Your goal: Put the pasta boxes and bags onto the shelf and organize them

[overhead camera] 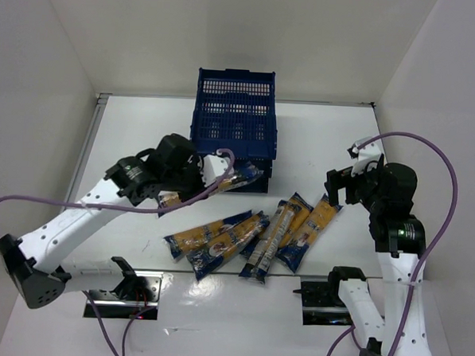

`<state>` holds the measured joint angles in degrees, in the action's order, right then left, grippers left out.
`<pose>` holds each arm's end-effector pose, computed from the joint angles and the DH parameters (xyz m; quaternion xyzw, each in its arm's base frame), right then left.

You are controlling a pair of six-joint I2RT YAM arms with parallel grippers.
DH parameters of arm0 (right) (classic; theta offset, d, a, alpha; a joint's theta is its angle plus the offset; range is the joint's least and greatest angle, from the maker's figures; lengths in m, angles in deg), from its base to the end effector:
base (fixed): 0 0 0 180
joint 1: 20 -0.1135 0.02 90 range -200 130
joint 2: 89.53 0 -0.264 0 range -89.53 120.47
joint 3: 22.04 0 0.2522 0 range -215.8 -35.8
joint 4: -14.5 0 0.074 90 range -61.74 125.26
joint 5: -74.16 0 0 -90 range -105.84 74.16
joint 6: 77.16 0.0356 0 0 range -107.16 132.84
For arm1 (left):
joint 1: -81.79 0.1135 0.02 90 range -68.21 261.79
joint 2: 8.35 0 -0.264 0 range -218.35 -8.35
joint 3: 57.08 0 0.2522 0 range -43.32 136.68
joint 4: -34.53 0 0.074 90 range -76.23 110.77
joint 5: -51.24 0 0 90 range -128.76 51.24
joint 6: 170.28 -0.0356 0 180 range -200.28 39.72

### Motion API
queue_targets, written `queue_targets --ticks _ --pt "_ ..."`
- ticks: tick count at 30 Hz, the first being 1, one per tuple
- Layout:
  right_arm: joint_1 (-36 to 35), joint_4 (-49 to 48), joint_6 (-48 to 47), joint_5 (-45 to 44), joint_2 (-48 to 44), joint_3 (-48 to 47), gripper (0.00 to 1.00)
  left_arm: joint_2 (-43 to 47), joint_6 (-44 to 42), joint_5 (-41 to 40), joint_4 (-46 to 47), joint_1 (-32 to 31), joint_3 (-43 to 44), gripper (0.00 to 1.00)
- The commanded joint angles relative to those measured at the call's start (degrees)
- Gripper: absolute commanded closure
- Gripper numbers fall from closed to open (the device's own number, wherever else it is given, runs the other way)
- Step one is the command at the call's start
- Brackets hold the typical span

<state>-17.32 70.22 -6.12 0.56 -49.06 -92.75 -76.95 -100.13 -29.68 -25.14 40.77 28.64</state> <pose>0.1350 0.0037 0.3653 -0.1939 0.8178 0.0193 0.5416 0.1812 -0.1651 0.3597 0.4898 0.7707 -0.1449 0.3809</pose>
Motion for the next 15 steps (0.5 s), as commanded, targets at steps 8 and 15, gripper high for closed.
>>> queue_targets --ticks 8,15 --pt "2.7 -1.0 0.3 2.0 0.0 -1.4 0.0 2.6 8.8 -2.4 -0.8 0.1 15.0 1.0" --pt "4.4 -1.5 0.9 4.1 1.8 -1.4 0.0 -7.2 16.3 -9.2 5.0 0.1 23.6 1.0"
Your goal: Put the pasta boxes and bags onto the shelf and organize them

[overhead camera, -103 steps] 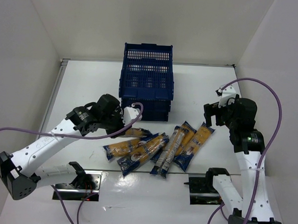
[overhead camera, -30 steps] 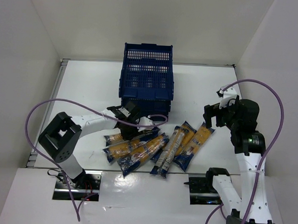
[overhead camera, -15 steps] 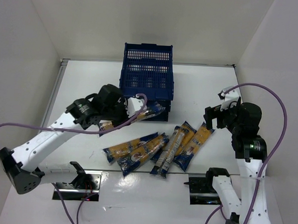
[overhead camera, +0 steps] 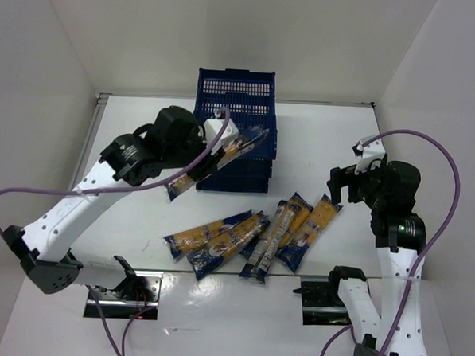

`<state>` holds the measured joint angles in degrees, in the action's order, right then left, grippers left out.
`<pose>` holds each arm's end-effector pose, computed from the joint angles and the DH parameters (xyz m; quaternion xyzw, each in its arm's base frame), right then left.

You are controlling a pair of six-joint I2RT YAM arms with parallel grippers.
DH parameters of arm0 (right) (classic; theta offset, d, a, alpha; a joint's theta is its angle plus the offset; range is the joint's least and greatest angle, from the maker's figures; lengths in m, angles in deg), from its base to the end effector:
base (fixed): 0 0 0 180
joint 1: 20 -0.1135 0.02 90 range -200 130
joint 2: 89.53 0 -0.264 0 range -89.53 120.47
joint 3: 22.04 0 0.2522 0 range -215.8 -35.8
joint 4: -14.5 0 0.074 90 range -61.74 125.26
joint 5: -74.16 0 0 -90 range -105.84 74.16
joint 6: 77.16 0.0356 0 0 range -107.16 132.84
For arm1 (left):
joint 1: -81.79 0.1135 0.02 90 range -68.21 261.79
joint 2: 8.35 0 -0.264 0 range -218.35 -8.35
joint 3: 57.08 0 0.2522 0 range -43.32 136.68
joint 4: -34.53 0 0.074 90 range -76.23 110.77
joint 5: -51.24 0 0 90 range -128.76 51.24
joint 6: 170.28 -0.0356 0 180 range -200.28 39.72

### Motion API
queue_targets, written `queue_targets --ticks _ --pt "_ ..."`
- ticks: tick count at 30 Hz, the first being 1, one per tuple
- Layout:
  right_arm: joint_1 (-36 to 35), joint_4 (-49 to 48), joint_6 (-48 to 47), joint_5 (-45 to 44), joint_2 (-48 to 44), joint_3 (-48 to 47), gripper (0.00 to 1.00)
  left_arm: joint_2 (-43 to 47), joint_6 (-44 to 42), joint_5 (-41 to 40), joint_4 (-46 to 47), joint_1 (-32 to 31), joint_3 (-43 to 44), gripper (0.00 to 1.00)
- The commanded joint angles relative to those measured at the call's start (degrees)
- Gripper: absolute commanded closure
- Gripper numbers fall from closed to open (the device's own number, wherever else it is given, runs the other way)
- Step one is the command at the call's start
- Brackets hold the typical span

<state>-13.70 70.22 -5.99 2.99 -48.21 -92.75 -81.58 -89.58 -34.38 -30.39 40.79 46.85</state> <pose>0.1384 -0.0037 0.3638 -0.1772 0.8237 0.0224 0.5381 0.1878 -0.1669 0.4335 0.3915 0.7919 -0.1602 0.4404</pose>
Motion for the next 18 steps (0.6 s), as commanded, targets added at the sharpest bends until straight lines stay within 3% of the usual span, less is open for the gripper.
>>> queue_targets --ticks 1,10,18 --pt "0.8 -1.5 0.7 1.6 1.0 -1.9 0.0 -3.6 6.5 -5.6 11.0 0.0 6.1 1.0" --pt "0.8 -1.5 0.7 -0.1 2.0 -2.5 0.0 -13.2 19.3 -21.9 17.4 0.0 14.0 1.0" --pt "0.8 -1.5 0.7 -0.6 2.0 -2.5 0.0 -23.0 25.7 -26.3 13.0 2.1 24.9 1.0"
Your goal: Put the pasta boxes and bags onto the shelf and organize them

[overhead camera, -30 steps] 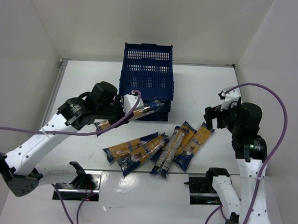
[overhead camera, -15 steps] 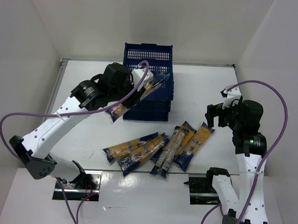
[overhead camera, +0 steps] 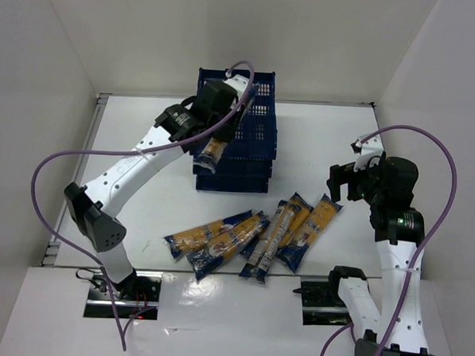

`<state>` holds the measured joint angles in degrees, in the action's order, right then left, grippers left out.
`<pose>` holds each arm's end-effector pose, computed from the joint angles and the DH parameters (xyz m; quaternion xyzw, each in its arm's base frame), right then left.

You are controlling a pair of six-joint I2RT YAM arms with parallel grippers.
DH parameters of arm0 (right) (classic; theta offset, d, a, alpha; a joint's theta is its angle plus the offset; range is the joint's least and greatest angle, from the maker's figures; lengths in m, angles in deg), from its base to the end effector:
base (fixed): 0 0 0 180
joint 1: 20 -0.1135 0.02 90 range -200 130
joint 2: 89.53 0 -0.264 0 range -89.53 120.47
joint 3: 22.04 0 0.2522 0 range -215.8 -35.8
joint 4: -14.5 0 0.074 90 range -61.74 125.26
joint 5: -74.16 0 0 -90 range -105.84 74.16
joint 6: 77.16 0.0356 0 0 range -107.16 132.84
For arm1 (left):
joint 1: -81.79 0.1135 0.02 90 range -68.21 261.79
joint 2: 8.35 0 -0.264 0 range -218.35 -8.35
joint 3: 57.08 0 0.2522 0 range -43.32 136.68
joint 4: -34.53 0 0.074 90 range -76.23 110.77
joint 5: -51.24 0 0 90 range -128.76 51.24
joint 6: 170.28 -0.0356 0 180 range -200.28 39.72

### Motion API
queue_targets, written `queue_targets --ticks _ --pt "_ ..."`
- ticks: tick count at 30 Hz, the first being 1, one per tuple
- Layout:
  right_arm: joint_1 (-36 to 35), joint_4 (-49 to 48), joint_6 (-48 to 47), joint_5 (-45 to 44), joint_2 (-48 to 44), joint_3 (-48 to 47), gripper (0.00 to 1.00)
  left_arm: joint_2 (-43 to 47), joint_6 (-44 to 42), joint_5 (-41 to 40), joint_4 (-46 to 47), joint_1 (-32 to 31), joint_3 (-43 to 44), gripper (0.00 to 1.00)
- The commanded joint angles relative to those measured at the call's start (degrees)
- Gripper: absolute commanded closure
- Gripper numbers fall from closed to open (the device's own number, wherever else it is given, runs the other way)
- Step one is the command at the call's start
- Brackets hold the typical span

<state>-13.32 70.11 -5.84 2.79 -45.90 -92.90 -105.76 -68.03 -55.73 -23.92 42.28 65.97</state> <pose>0.1483 -0.0059 0.3598 -0.1710 0.8342 0.0247 0.5236 0.2938 -0.2288 0.4259 0.1360 0.8606 -0.0901 0.4825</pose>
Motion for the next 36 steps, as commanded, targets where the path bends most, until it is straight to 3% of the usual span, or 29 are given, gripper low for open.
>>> queue_targets --ticks 1,26,36 --pt "0.4 -1.4 0.6 -0.4 -0.3 -2.3 0.0 0.4 4.2 -5.0 6.5 1.1 6.3 1.0" --pt "0.4 -1.9 0.0 -2.0 -0.8 -0.6 0.0 -16.2 9.5 -1.8 -1.8 12.1 22.4 1.0" --pt "0.4 -2.5 -0.5 -2.0 -0.8 -0.1 0.0 -17.8 12.6 -1.0 -1.7 13.2 22.0 1.0"
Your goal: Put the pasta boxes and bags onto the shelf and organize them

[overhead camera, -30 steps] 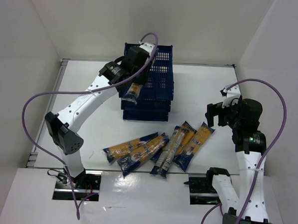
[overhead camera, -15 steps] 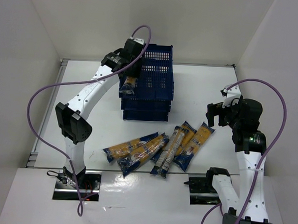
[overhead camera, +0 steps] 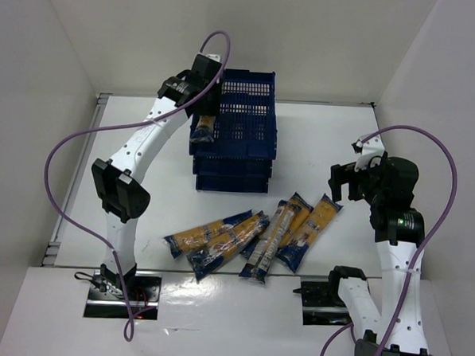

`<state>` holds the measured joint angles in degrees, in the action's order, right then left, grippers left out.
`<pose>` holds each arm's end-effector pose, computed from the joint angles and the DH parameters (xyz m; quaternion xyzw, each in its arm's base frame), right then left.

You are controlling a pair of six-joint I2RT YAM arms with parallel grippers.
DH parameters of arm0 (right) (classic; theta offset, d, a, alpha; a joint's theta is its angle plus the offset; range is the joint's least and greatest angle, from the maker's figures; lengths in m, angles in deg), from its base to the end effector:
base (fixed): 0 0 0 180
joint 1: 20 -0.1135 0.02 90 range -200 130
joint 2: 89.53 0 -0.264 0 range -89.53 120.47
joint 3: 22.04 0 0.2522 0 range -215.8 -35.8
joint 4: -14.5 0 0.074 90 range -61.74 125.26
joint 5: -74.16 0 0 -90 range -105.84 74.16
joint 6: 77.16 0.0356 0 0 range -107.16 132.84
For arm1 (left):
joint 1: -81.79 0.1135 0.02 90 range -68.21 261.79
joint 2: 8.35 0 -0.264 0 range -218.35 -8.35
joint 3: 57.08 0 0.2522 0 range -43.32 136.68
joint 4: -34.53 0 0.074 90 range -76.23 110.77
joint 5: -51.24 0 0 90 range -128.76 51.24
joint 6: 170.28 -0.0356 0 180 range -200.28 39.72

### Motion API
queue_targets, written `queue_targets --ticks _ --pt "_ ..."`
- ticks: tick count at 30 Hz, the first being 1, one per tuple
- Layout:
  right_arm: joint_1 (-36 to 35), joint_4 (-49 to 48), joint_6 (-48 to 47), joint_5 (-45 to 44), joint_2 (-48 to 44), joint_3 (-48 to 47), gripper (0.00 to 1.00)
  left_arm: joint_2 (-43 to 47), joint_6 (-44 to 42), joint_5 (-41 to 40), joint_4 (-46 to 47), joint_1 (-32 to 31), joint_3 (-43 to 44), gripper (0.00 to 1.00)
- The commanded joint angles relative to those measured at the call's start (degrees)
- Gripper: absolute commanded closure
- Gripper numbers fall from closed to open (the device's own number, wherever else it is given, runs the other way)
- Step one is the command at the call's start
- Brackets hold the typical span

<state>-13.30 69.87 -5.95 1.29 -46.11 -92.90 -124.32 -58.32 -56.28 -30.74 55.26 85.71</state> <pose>0.1477 -0.0068 0.3606 -0.1656 0.8345 0.0120 0.5254 0.4031 -0.1893 0.3975 -0.0307 0.8919 -0.0514 0.4482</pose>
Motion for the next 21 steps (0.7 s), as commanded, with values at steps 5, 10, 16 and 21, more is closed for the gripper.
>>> queue_targets --ticks 5,10,16,21 --pt "0.4 -2.2 -0.4 -1.0 -0.6 -0.1 0.0 0.7 3.6 0.7 5.6 0.2 -1.8 1.0" --pt "0.4 -2.2 -0.4 -1.0 -0.6 -0.1 0.0 -0.5 4.1 1.4 6.9 0.2 -3.1 1.0" --pt "0.4 -1.6 -0.9 -1.0 -1.1 -0.1 0.0 -1.6 4.1 1.4 6.4 0.2 -1.2 1.0" --pt "0.4 -1.6 -0.9 -1.0 -1.1 -0.1 0.0 1.0 4.1 1.4 6.4 0.2 -1.8 0.48"
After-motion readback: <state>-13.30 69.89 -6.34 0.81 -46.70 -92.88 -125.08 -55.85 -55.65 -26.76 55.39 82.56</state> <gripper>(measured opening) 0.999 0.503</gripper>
